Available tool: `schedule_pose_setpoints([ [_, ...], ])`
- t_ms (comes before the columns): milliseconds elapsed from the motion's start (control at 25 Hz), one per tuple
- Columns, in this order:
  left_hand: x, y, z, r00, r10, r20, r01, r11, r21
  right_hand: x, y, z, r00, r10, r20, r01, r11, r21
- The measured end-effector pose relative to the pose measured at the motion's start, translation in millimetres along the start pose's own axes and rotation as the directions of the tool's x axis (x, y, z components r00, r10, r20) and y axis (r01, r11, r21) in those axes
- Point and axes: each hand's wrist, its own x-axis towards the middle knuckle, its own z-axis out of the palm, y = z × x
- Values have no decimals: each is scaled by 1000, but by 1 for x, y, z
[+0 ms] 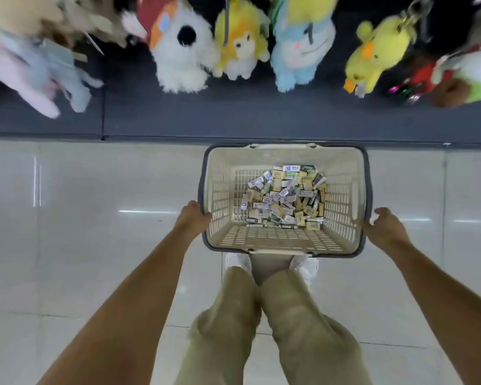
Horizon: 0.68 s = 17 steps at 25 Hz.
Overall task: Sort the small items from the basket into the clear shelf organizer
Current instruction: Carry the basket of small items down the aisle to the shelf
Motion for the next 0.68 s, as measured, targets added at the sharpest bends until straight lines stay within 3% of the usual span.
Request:
schedule_pose_setpoints([
  [120, 36, -11, 30, 993, -77, -84, 72, 996, -60, 39, -3, 21, 995, 76, -63, -66, 986, 152],
  [280, 79, -17, 55, 985, -126, -118, 100, 973, -208, 79, -2, 37, 983, 177, -45, -143, 898, 417],
  [320, 90, -17, 51, 979, -164, -119, 119, 941, -316, 86, -1, 36, 979, 202, 7, -177, 839, 514],
  [400, 103, -17, 47, 975, -219, 38, 194, 758, -623, 91, 4, 36, 970, 212, 122, -237, 699, 675],
  [440, 102, -17, 44, 971, -203, 124, 231, 678, -698, 89, 6, 36, 965, 218, 148, -257, 660, 706],
  [520, 89, -15, 37, 969, -183, 168, 248, 659, -710, 73, 11, 35, 957, 252, 143, -273, 611, 744],
  [680, 29, -6, 2, 982, -177, 67, 173, 694, -699, 0, 30, 12, 943, 307, 130, -295, 582, 758],
])
